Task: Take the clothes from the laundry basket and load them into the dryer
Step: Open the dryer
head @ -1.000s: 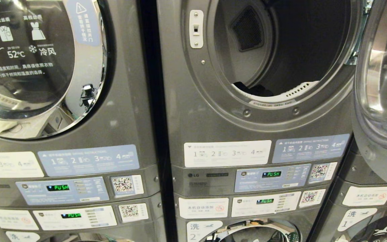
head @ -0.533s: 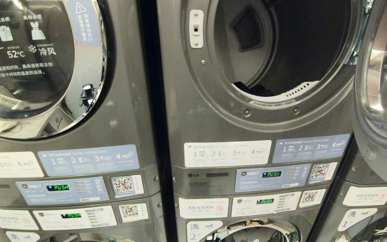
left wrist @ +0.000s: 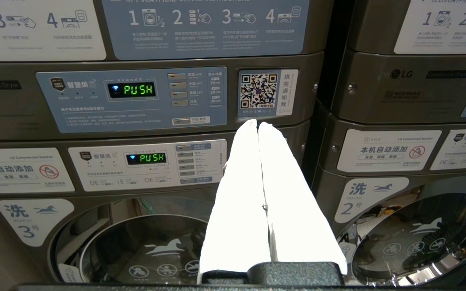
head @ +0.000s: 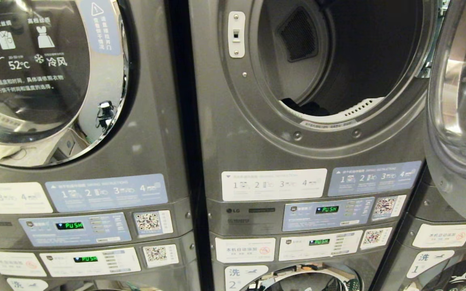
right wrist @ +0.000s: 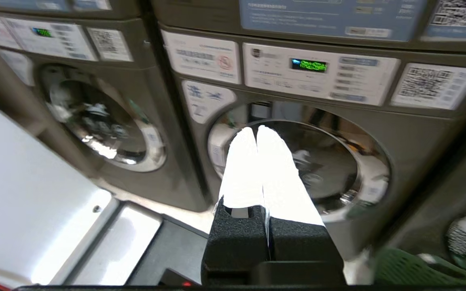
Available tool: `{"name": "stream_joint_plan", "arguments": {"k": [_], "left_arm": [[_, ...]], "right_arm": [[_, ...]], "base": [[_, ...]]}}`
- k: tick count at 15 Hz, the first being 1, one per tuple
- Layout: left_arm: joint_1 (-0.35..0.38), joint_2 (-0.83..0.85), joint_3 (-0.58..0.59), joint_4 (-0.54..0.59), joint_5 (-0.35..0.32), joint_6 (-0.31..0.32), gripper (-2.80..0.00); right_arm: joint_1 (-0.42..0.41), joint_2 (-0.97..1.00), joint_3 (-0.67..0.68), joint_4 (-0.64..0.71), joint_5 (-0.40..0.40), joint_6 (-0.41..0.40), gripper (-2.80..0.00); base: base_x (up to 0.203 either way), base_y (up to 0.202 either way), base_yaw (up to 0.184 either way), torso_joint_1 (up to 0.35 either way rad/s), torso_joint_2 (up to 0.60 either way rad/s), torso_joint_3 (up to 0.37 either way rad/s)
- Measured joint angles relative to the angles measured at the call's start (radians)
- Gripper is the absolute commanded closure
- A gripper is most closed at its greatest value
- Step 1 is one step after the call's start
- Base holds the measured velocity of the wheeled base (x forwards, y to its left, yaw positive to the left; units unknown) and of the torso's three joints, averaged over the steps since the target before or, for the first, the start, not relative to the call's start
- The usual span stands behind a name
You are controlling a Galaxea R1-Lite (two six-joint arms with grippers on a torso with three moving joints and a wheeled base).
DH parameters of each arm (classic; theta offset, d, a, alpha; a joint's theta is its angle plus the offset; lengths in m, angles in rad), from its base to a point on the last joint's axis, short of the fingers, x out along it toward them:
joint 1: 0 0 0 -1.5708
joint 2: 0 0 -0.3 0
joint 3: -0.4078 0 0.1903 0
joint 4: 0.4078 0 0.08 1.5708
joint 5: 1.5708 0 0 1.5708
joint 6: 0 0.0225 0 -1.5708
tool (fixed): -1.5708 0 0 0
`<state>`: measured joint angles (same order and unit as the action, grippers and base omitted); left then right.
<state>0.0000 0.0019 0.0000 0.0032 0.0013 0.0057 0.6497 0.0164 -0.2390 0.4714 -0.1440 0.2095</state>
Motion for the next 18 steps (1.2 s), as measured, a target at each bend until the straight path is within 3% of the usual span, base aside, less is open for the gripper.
{"name": "stream_joint_plan", "arguments": {"k": [2, 7, 9, 13, 16, 18], "left_arm": [[0.000, 0.000, 0.000, 0.000, 0.000, 0.000, 0.00], [0.000, 0.000, 0.000, 0.000, 0.000, 0.000, 0.00], [0.000, 0.000, 0.000, 0.000, 0.000, 0.000, 0.00], [0.000, 0.000, 0.000, 0.000, 0.000, 0.000, 0.00], [0.000, 0.000, 0.000, 0.000, 0.000, 0.001, 0.00], [0.000, 0.000, 0.000, 0.000, 0.000, 0.001, 0.00]], "right_arm": [[0.025, -0.010, 0.020, -0.018, 0.069, 0.042, 0.00], [0.033, 0.030, 0.035, -0.029, 0.077, 0.049, 0.00], [-0.013, 0.123, 0.079, -0.117, 0.079, 0.042, 0.00], [-0.321, 0.270, 0.200, -0.437, 0.182, -0.048, 0.00], [-0.551, 0.259, 0.228, -0.502, 0.208, -0.082, 0.00], [-0.611, 0.160, 0.234, -0.512, 0.210, -0.101, 0.00]], "base": [[0.000, 0.000, 0.000, 0.000, 0.00, 0.000], [0.000, 0.000, 0.000, 0.000, 0.00, 0.000], [0.000, 0.000, 0.000, 0.000, 0.00, 0.000], [0.000, 0.000, 0.000, 0.000, 0.00, 0.000], [0.000, 0.000, 0.000, 0.000, 0.00, 0.000], [0.000, 0.000, 0.000, 0.000, 0.00, 0.000]]}}
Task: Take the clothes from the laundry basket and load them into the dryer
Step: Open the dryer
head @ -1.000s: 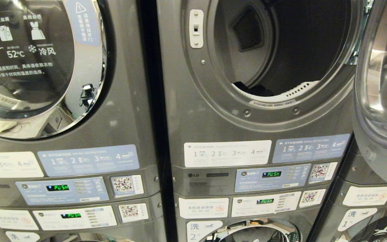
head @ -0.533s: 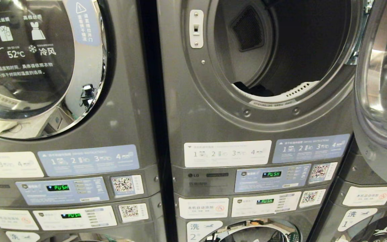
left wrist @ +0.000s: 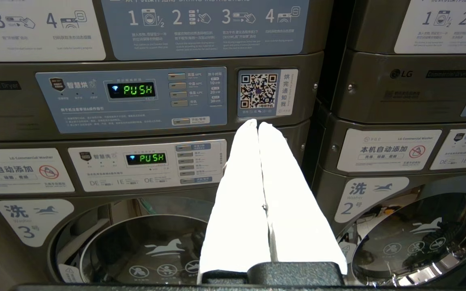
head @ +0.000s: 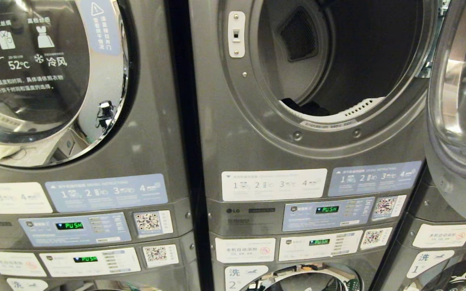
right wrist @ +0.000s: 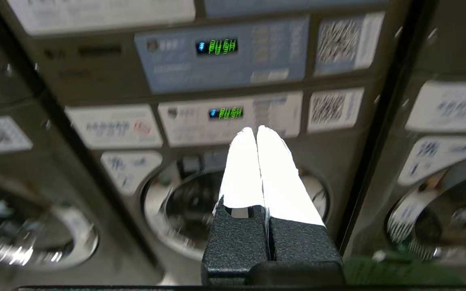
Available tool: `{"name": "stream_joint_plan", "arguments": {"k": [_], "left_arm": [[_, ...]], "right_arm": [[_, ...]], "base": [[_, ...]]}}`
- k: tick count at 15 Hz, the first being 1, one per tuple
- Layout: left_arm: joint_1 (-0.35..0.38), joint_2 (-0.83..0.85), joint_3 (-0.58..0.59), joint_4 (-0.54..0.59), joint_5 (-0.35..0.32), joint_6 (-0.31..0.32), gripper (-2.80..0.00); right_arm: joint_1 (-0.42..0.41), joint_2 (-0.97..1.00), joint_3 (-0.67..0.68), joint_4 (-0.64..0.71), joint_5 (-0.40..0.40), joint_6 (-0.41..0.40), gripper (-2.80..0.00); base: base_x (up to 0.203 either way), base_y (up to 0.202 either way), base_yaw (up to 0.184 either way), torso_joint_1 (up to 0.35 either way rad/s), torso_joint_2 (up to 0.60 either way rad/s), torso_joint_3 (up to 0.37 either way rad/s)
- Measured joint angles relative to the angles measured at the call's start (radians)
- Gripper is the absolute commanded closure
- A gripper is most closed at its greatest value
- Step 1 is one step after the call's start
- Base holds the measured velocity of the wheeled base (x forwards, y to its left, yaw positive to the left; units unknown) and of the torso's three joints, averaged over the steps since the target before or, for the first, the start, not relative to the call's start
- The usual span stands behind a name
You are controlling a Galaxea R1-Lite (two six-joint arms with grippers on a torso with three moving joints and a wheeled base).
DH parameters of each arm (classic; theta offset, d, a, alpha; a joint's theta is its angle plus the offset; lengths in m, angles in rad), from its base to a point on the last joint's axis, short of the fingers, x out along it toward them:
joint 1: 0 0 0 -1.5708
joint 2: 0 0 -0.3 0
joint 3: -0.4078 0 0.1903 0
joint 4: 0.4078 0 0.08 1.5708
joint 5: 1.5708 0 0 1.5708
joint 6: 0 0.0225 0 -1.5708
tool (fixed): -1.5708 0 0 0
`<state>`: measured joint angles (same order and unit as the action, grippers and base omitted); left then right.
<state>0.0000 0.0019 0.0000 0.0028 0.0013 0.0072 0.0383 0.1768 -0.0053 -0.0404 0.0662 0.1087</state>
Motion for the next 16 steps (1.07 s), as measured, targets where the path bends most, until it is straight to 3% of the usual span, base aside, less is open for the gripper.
{"name": "stream_joint_plan", "arguments": {"k": [1, 4, 5, 8, 11, 16], "left_arm": [[0.000, 0.000, 0.000, 0.000, 0.000, 0.000, 0.00], [0.000, 0.000, 0.000, 0.000, 0.000, 0.000, 0.00], [0.000, 0.000, 0.000, 0.000, 0.000, 0.000, 0.00], [0.000, 0.000, 0.000, 0.000, 0.000, 0.000, 0.00], [0.000, 0.000, 0.000, 0.000, 0.000, 0.000, 0.00], [0.000, 0.000, 0.000, 0.000, 0.000, 0.000, 0.00]], "right_arm": [[-0.017, -0.055, 0.002, -0.003, -0.008, -0.028, 0.00], [-0.043, -0.138, 0.000, 0.050, -0.037, -0.222, 0.00], [-0.046, -0.146, -0.004, 0.070, -0.039, -0.245, 0.00], [-0.046, -0.163, -0.007, 0.079, -0.012, -0.232, 0.00], [-0.046, -0.173, 0.002, 0.044, -0.057, -0.136, 0.00], [-0.047, -0.176, 0.005, 0.036, -0.068, -0.109, 0.00]], "base": [[0.000, 0.000, 0.000, 0.000, 0.00, 0.000], [0.000, 0.000, 0.000, 0.000, 0.00, 0.000], [0.000, 0.000, 0.000, 0.000, 0.00, 0.000], [0.000, 0.000, 0.000, 0.000, 0.00, 0.000], [0.000, 0.000, 0.000, 0.000, 0.00, 0.000], [0.000, 0.000, 0.000, 0.000, 0.00, 0.000]]}}
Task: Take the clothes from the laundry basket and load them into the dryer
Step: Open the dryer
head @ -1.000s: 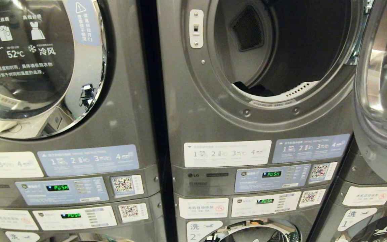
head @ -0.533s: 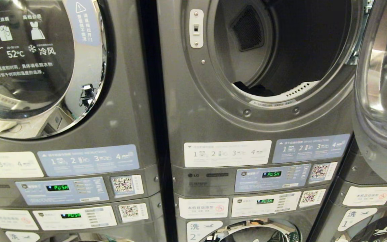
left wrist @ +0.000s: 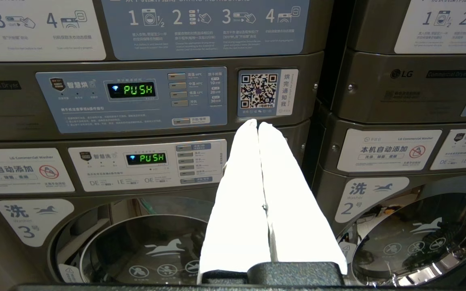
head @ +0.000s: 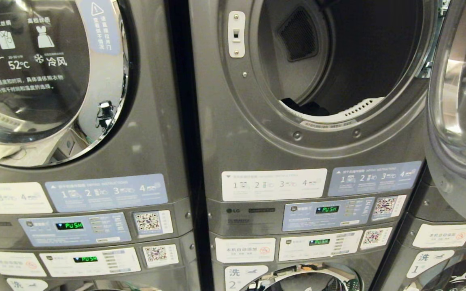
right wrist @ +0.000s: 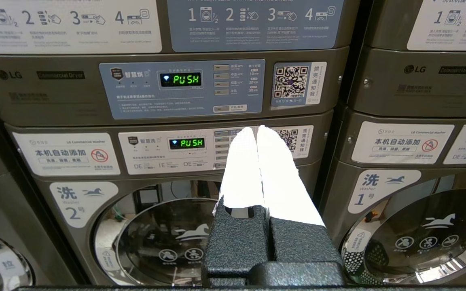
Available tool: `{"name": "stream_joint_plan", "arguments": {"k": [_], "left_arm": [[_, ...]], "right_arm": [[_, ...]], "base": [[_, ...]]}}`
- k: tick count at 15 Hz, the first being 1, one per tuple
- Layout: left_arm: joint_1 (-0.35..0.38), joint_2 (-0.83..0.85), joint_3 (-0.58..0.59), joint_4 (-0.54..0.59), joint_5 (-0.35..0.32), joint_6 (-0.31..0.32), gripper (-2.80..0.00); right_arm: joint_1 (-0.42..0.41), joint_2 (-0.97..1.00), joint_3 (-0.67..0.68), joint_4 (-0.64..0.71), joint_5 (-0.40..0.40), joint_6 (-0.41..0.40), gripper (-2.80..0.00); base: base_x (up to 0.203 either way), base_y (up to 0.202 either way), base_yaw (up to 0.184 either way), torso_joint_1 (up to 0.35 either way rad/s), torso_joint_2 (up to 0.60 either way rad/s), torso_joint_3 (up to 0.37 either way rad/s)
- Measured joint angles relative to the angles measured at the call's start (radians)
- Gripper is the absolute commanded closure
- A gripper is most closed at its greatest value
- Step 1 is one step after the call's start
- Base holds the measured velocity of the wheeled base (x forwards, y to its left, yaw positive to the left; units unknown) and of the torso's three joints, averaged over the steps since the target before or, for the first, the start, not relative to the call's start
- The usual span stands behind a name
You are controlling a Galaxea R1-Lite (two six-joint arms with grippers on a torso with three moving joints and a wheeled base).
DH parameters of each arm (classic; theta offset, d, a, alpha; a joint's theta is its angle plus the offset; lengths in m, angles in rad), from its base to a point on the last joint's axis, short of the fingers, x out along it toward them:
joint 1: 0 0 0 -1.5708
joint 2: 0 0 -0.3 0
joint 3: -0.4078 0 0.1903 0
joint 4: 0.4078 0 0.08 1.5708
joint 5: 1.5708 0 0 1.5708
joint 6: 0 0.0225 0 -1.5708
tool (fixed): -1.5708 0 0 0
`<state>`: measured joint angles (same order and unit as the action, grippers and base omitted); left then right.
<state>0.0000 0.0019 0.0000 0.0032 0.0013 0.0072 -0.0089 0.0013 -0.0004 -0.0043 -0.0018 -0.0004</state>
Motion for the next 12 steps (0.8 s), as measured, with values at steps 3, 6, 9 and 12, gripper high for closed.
{"name": "stream_joint_plan", "arguments": {"k": [3, 6, 9, 12], "left_arm": [[0.000, 0.000, 0.000, 0.000, 0.000, 0.000, 0.00], [0.000, 0.000, 0.000, 0.000, 0.000, 0.002, 0.00], [0.000, 0.000, 0.000, 0.000, 0.000, 0.002, 0.00], [0.000, 0.000, 0.000, 0.000, 0.000, 0.002, 0.00]], "right_arm": [[0.000, 0.000, 0.000, 0.000, 0.000, 0.001, 0.00], [0.000, 0.000, 0.000, -0.001, 0.000, 0.001, 0.00], [0.000, 0.000, 0.000, -0.001, -0.001, 0.000, 0.00], [0.000, 0.000, 0.000, -0.001, -0.001, 0.000, 0.00]], "base": [[0.000, 0.000, 0.000, 0.000, 0.00, 0.000], [0.000, 0.000, 0.000, 0.000, 0.00, 0.000], [-0.136, 0.000, 0.000, 0.011, 0.01, 0.001], [-0.200, 0.000, 0.003, -0.014, 0.00, 0.007]]}}
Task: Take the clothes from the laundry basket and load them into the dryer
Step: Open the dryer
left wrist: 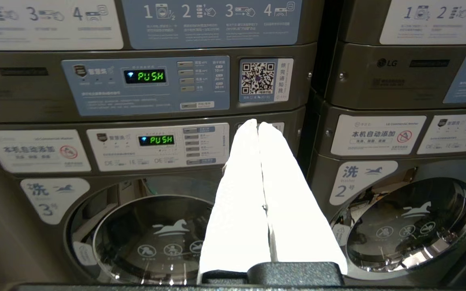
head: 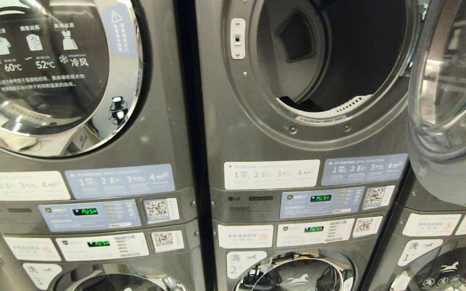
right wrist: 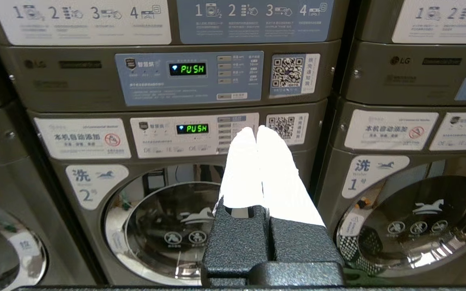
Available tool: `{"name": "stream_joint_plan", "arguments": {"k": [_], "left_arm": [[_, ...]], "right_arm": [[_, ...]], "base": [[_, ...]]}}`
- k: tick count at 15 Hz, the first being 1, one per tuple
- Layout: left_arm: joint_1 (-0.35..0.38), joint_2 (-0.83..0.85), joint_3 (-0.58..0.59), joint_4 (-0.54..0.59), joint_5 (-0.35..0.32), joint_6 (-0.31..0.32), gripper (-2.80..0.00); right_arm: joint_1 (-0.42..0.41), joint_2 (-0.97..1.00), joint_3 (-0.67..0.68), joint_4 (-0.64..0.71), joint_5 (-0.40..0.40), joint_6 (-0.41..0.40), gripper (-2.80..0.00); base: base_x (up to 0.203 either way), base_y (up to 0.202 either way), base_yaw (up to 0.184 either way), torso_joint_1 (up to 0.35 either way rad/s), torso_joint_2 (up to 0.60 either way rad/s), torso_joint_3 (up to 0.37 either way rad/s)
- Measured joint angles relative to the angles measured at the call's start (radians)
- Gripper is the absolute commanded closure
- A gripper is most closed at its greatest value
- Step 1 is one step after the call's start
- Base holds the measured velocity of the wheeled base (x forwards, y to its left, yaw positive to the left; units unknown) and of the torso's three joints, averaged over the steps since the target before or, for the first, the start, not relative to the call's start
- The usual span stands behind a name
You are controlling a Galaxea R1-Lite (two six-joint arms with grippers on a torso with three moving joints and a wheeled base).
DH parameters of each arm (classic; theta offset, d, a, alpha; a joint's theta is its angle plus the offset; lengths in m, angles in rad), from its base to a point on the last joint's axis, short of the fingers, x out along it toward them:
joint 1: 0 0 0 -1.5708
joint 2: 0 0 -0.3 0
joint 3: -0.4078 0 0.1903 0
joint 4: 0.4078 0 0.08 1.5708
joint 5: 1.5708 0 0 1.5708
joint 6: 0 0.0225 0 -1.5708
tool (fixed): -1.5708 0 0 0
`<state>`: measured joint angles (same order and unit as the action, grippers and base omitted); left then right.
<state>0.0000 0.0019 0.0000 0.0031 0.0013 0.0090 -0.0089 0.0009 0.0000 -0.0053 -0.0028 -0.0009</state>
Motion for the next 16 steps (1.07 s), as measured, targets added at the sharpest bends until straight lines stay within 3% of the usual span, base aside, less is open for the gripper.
{"name": "stream_joint_plan", "arguments": {"k": [8, 16], "left_arm": [[0.000, 0.000, 0.000, 0.000, 0.000, -0.001, 0.00], [-0.001, 0.000, 0.000, 0.001, 0.000, 0.003, 0.00]], "right_arm": [[0.000, 0.000, 0.000, 0.000, 0.000, 0.002, 0.00], [-0.001, 0.000, 0.000, 0.000, 0.000, 0.004, 0.00]], "base": [[-0.190, 0.000, 0.001, 0.001, 0.00, 0.002], [-0.008, -0.031, 0.001, 0.005, 0.00, 0.000]]}}
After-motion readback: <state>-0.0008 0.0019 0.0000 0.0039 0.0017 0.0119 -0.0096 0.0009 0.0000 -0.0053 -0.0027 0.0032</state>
